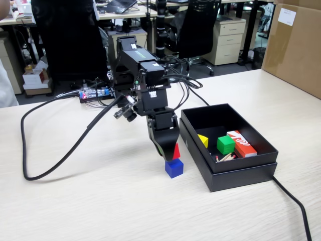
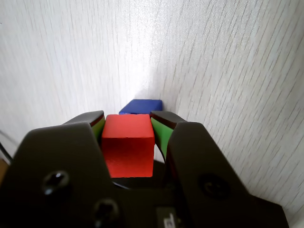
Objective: Put the red cube on top of the blue cube
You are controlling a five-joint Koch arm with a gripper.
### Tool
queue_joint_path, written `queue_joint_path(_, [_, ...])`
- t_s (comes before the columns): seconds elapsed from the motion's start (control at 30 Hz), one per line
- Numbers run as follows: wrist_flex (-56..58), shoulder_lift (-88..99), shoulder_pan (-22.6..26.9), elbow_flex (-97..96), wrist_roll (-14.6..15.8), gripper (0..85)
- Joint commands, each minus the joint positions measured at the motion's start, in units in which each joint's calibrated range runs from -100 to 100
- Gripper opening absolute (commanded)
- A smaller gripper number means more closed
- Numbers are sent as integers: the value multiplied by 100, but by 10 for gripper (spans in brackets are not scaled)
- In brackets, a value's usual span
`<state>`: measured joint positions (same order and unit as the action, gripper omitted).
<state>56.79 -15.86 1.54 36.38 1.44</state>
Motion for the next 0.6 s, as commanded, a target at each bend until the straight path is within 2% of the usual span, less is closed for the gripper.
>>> queue_joint_path(0.0, [-241, 157, 5, 370, 0, 11])
queue_joint_path(0.07, [-241, 146, 5, 379, 0, 12])
queue_joint_path(0.13, [-241, 111, 10, 388, -15, 84])
queue_joint_path(0.23, [-241, 100, 29, 379, -15, 90])
queue_joint_path(0.33, [-241, 88, 59, 379, -15, 199])
queue_joint_path(0.57, [-241, 65, 73, 379, -15, 257])
